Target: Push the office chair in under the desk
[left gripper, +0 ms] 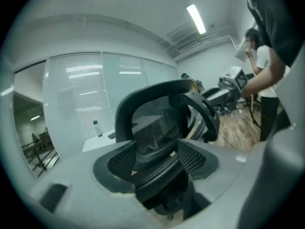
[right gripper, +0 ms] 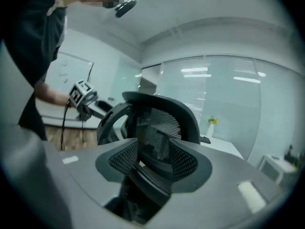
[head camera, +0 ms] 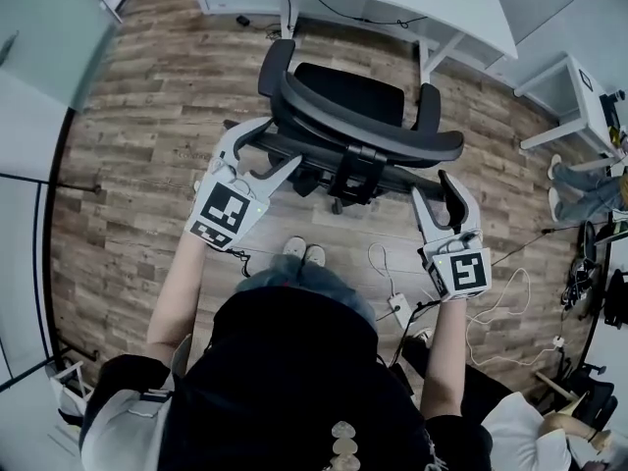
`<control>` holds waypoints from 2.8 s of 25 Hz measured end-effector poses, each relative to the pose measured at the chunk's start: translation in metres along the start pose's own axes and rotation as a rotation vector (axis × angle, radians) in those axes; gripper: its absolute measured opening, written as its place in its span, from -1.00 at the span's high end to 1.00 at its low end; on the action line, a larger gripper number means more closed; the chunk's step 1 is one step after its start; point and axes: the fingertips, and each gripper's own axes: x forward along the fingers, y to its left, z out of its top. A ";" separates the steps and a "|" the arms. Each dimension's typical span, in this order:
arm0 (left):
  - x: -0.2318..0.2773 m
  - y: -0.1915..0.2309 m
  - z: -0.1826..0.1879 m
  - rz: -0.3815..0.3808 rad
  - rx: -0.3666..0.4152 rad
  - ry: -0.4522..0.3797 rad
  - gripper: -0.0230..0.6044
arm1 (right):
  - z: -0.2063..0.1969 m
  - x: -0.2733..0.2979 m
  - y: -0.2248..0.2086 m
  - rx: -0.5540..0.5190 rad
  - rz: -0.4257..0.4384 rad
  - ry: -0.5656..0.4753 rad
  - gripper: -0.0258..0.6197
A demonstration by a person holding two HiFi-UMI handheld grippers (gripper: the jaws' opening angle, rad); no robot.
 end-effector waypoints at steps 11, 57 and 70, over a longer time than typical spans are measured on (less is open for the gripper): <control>0.019 -0.032 -0.042 -0.314 0.605 0.358 -0.03 | -0.055 0.010 0.029 -0.607 0.455 0.479 0.24; 0.139 0.036 -0.088 -0.402 0.902 0.582 0.68 | -0.116 0.129 -0.036 -0.917 0.545 0.664 0.63; 0.209 0.095 -0.080 -0.426 0.881 0.574 0.67 | -0.113 0.195 -0.095 -0.905 0.535 0.674 0.63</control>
